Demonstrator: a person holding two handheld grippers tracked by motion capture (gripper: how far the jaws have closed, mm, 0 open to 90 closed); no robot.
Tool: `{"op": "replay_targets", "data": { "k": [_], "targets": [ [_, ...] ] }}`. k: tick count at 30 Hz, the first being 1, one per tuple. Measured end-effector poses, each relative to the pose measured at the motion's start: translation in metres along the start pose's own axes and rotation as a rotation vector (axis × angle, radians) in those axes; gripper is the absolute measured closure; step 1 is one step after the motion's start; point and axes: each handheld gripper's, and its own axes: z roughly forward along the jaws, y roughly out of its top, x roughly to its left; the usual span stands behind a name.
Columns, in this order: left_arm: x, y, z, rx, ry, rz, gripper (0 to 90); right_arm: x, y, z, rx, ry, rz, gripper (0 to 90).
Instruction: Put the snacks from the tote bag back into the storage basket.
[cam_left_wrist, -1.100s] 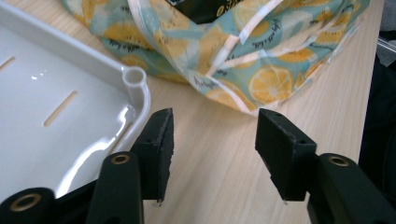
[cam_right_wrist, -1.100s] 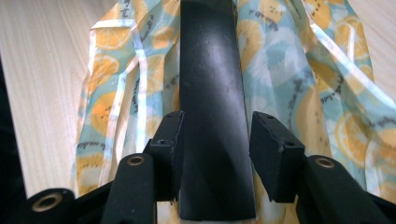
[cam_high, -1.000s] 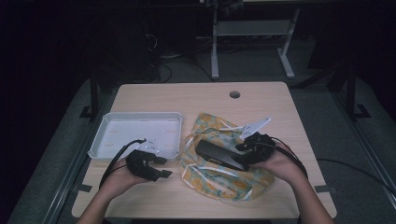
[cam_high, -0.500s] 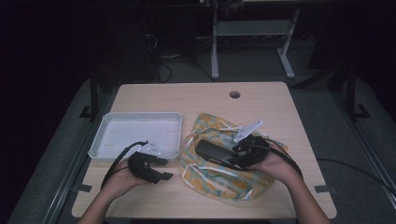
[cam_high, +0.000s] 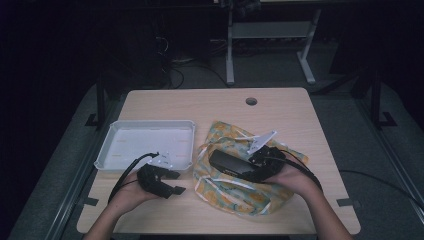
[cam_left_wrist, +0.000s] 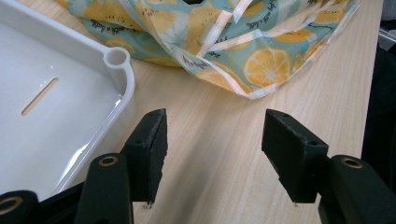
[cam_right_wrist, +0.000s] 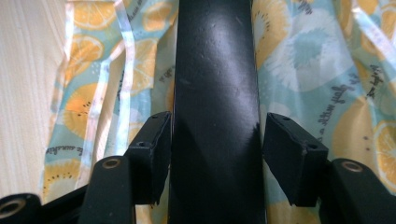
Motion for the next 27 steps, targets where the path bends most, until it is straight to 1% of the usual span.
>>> {"op": "replay_targets", "data": {
  "k": [2,3,4,5,8,10,11,16,21,22,23,27],
  "targets": [
    [0.0,0.0,0.0,0.0,0.001,0.005,40.6,0.0,0.0,0.002,0.01,-0.002,-0.003,40.6],
    [0.0,0.0,0.0,0.0,0.001,0.004,40.6,0.0,0.0,0.003,0.014,-0.002,-0.002,40.3],
    [-0.001,-0.001,0.0,-0.001,-0.002,-0.006,40.6,0.001,0.0,0.003,0.017,0.002,0.007,40.2],
    [-0.001,-0.001,0.0,-0.001,-0.003,-0.007,40.6,0.0,0.0,0.005,0.019,0.0,0.0,39.9],
    [-0.001,-0.001,0.0,0.002,-0.003,-0.005,40.6,0.001,-0.001,0.008,0.03,0.001,0.008,39.5],
    [-0.002,-0.001,0.0,0.002,-0.005,-0.006,40.6,0.0,-0.001,0.011,0.04,-0.002,-0.004,39.4],
    [-0.002,-0.001,0.0,-0.001,-0.004,-0.008,40.6,0.001,-0.001,0.012,0.044,0.0,0.004,39.4],
    [-0.003,-0.001,0.001,0.001,-0.009,-0.005,40.6,0.003,-0.001,0.018,0.071,-0.011,-0.007,40.3],
    [-0.003,-0.001,0.002,0.003,-0.012,-0.005,40.6,0.003,0.0,0.017,0.073,-0.008,-0.002,41.2],
    [-0.003,-0.001,0.002,0.003,-0.012,-0.003,40.6,0.003,0.0,0.017,0.074,-0.008,-0.005,41.3],
    [-0.003,-0.001,0.001,0.002,-0.012,-0.002,40.6,0.002,0.0,0.017,0.076,-0.01,-0.019,41.3],
    [-0.003,-0.001,0.001,0.002,-0.011,-0.001,40.6,0.003,0.0,0.013,0.073,-0.007,-0.02,41.3]
  ]
}}
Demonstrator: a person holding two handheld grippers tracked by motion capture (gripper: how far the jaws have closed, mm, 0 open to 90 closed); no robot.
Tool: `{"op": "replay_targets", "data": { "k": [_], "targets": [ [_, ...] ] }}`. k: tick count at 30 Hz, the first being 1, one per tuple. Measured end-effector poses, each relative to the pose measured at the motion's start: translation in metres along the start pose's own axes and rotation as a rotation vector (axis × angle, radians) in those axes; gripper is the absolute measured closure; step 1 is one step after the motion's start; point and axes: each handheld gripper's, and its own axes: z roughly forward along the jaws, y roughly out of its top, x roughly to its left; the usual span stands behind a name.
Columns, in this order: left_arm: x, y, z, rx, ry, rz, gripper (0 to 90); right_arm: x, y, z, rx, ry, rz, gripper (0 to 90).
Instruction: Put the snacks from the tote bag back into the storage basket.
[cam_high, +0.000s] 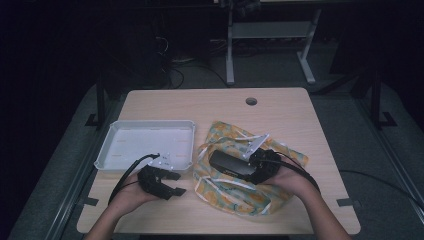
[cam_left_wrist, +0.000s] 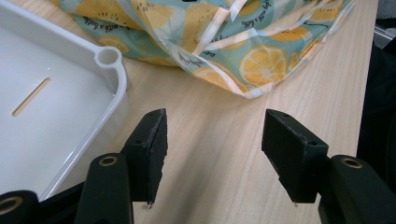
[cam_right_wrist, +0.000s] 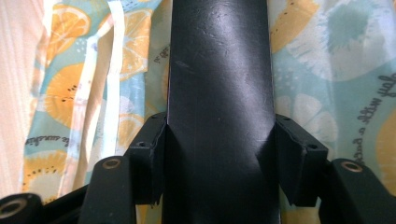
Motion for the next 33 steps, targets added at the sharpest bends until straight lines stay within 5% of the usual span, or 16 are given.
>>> {"op": "replay_targets", "data": {
  "k": [11,18,33],
  "targets": [
    [-0.001,0.003,-0.001,-0.011,0.006,0.012,41.4,0.003,-0.003,-0.006,0.024,0.022,-0.012,41.4],
    [-0.001,0.02,-0.007,-0.06,0.013,0.033,55.4,0.003,-0.005,-0.009,0.028,0.024,-0.019,41.4],
    [0.002,0.015,-0.006,-0.052,0.009,0.019,57.3,0.005,-0.008,-0.028,-0.012,0.031,-0.044,41.4]
  ]
}}
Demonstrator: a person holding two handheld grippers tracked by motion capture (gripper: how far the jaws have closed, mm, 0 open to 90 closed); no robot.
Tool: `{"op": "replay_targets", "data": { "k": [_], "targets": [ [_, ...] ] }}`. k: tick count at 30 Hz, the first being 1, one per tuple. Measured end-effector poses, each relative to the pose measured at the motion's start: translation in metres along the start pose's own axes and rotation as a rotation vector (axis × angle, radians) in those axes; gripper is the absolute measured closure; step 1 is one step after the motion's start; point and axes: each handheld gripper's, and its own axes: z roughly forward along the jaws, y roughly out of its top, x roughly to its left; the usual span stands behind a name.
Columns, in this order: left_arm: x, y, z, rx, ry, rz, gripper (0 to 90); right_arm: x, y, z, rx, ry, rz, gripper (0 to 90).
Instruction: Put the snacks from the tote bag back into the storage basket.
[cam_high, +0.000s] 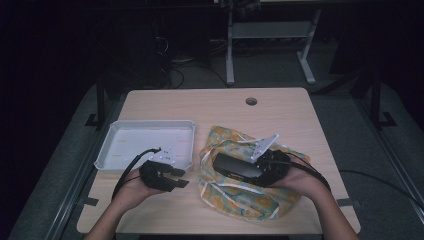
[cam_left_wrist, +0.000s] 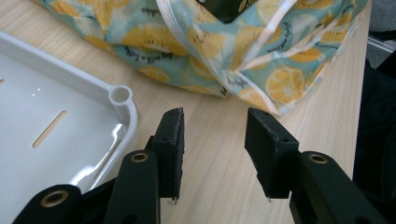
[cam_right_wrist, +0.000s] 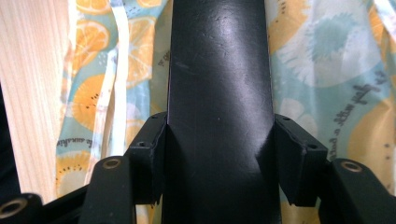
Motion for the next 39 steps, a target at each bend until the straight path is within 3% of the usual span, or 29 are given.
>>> {"op": "replay_targets", "data": {
  "k": [6,10,18,27,39],
  "targets": [
    [0.001,-0.001,0.0,0.004,-0.002,-0.005,57.2,0.0,0.007,-0.006,-0.003,-0.018,-0.018,41.5],
    [0.001,-0.002,0.001,0.008,-0.004,-0.005,57.2,-0.004,0.011,-0.008,-0.022,-0.035,-0.006,41.6],
    [0.0,-0.003,0.0,0.008,-0.006,-0.009,57.3,-0.003,0.01,-0.013,-0.009,-0.027,-0.01,41.9],
    [0.0,-0.002,0.0,0.009,-0.005,-0.002,57.8,0.001,0.004,-0.007,0.066,-0.01,-0.025,41.9],
    [-0.001,-0.002,0.001,0.008,-0.008,-0.005,58.5,0.002,-0.004,-0.025,0.02,-0.01,-0.011,41.9]
  ]
}}
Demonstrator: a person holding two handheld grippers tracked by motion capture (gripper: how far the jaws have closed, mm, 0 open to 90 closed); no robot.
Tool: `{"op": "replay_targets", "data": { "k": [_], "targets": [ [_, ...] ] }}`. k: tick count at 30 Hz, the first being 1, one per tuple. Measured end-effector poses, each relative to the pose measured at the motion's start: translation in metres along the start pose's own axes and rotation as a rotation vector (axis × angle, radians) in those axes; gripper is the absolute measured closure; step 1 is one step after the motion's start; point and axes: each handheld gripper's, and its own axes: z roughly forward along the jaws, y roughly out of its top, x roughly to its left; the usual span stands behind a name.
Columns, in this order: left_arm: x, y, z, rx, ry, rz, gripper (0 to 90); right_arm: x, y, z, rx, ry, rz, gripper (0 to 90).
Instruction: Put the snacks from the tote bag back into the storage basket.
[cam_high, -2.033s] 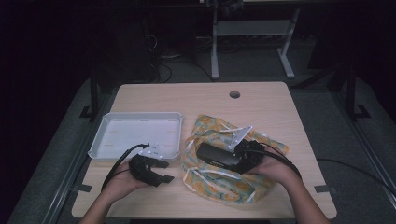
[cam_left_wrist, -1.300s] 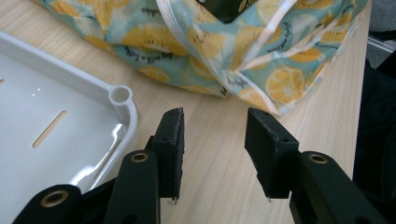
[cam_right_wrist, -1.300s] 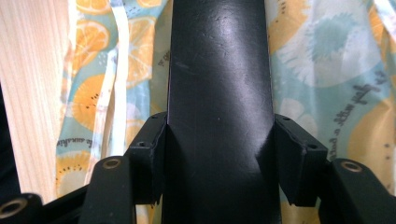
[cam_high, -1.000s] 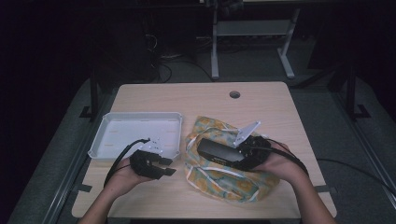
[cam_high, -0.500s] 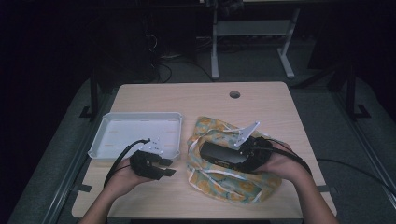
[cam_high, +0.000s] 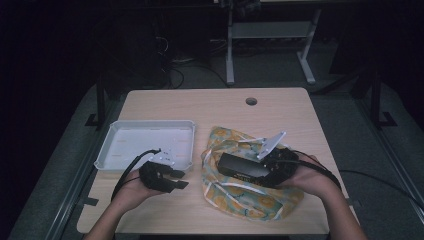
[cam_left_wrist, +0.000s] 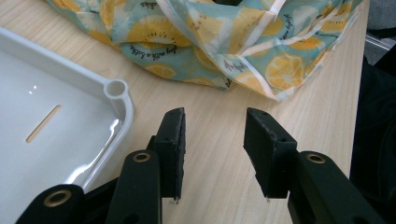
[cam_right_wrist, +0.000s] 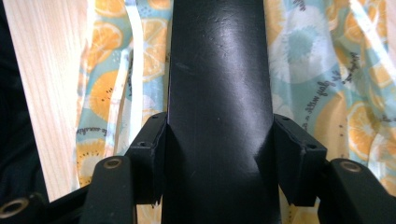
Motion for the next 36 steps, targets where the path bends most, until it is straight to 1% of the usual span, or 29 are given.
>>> {"op": "replay_targets", "data": {
  "k": [3,5,6,7,8,11,12,13,16,17,18,20,21,23,24,25,26,29,31,32,36],
  "targets": [
    [0.0,0.0,-0.001,-0.001,0.001,0.003,58.4,-0.001,0.001,-0.004,-0.015,-0.004,-0.001,41.9],
    [0.0,0.0,-0.001,-0.006,0.001,-0.004,58.4,-0.002,0.003,-0.007,-0.026,-0.008,-0.006,41.9],
    [0.001,0.0,-0.001,-0.005,0.001,-0.002,58.3,-0.002,0.004,-0.009,-0.031,-0.007,-0.001,41.8],
    [0.001,0.0,-0.001,-0.003,0.003,0.004,58.2,-0.003,0.005,-0.011,-0.04,-0.013,-0.011,41.9],
    [0.001,0.0,-0.001,-0.002,0.002,0.003,58.0,-0.003,0.005,-0.012,-0.045,-0.013,-0.004,41.8],
    [0.001,-0.001,-0.001,-0.005,0.001,0.002,57.1,-0.004,0.008,-0.017,-0.063,-0.008,-0.006,41.9],
    [0.001,-0.001,-0.002,-0.006,0.002,0.001,56.6,-0.005,0.009,-0.018,-0.065,-0.013,-0.016,41.9],
    [0.001,-0.001,-0.002,-0.008,0.003,0.001,55.9,-0.005,0.011,-0.02,-0.074,-0.011,-0.008,41.9],
    [0.002,-0.001,-0.003,-0.002,-0.005,-0.001,52.0,-0.007,0.015,-0.024,-0.092,-0.011,-0.019,41.9],
    [0.003,-0.001,-0.005,-0.001,0.0,0.013,50.8,-0.008,0.017,-0.025,-0.105,-0.007,-0.021,41.9],
    [0.004,-0.001,-0.006,0.0,-0.003,0.014,49.5,-0.008,0.018,-0.026,-0.112,-0.002,-0.02,41.9],
    [0.006,-0.001,-0.009,0.002,-0.001,0.016,47.6,-0.009,0.022,-0.026,-0.115,0.002,-0.027,41.9],
    [0.007,-0.001,-0.01,0.002,-0.002,0.021,46.5,-0.01,0.023,-0.025,-0.114,-0.001,-0.04,41.9],
    [0.009,-0.001,-0.014,-0.001,-0.008,0.041,44.0,-0.01,0.027,-0.025,-0.117,0.011,-0.039,41.9],
    [0.01,0.0,-0.016,-0.007,-0.008,0.049,42.8,-0.012,0.029,-0.024,-0.117,0.012,-0.052,41.9],
    [0.011,0.001,-0.019,-0.008,-0.01,0.061,41.4,-0.013,0.031,-0.024,-0.118,0.013,-0.067,41.9],
    [0.011,0.003,-0.022,-0.017,-0.013,0.069,40.2,-0.013,0.033,-0.024,-0.117,0.021,-0.061,41.9],
    [0.014,0.01,-0.033,-0.041,-0.032,0.079,37.6,-0.015,0.04,-0.022,-0.118,0.031,-0.087,41.9],
    [0.017,0.015,-0.039,-0.041,-0.044,0.095,36.0,-0.015,0.046,-0.021,-0.112,0.036,-0.095,41.9],
    [0.019,0.017,-0.042,-0.042,-0.049,0.104,34.8,-0.016,0.048,-0.02,-0.112,0.037,-0.108,41.9],
    [0.025,0.026,-0.052,-0.029,-0.059,0.136,32.0,-0.017,0.058,-0.017,-0.117,0.063,-0.142,41.9]
  ]
}}
